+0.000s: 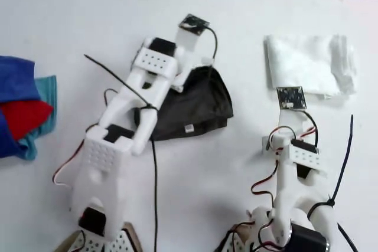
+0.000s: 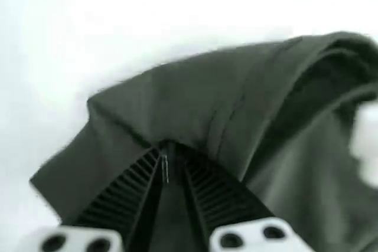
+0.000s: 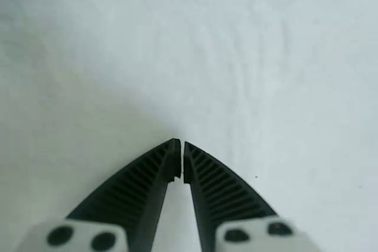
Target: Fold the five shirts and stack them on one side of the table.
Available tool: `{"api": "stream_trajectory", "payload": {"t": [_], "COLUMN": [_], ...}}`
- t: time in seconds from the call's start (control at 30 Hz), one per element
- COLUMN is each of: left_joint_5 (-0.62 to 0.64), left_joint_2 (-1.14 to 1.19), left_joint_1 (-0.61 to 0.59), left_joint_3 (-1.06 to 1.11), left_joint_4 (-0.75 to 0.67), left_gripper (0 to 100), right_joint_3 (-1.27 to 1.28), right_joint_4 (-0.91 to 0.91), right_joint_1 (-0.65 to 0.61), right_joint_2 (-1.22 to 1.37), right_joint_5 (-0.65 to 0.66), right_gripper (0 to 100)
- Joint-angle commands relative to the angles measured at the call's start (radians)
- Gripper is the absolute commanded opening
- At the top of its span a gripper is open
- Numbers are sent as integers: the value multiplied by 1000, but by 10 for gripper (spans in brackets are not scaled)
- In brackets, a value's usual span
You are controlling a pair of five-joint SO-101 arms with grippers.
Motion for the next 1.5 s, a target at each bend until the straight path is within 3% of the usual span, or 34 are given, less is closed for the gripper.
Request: {"api": "stream_trajectory", "payload": {"t": [0.0, 0.2, 0.37, 0.53, 0.67, 0.8, 1.03, 1.3, 1.47], "left_joint_5": [9, 282, 382, 371, 253, 247, 242, 241, 241], "left_joint_2": [49, 166, 206, 207, 210, 210, 210, 210, 247], "left_joint_1": [9, -51, -94, -91, -55, -49, -20, 55, 63], "left_joint_3": [-93, -390, -602, -734, -746, -745, -539, -493, -475], "left_joint_4": [-83, -78, 63, 255, 407, 491, 436, 216, 9], "left_gripper": [26, 26, 26, 26, 26, 26, 26, 25, 25], "right_joint_3": [-5, -5, -5, -5, -5, -5, -5, -5, -5], "right_joint_4": [-13, -13, -15, -16, -16, -16, -16, -16, -16], "right_joint_1": [4, 4, 4, 4, 4, 4, 4, 4, 4], "right_joint_2": [-15, -15, -15, -15, -15, -15, -15, -15, -15], "right_joint_5": [-8, -8, -8, -6, -5, -5, -5, -8, -9], "right_gripper": [18, 18, 18, 18, 18, 18, 18, 18, 18]}}
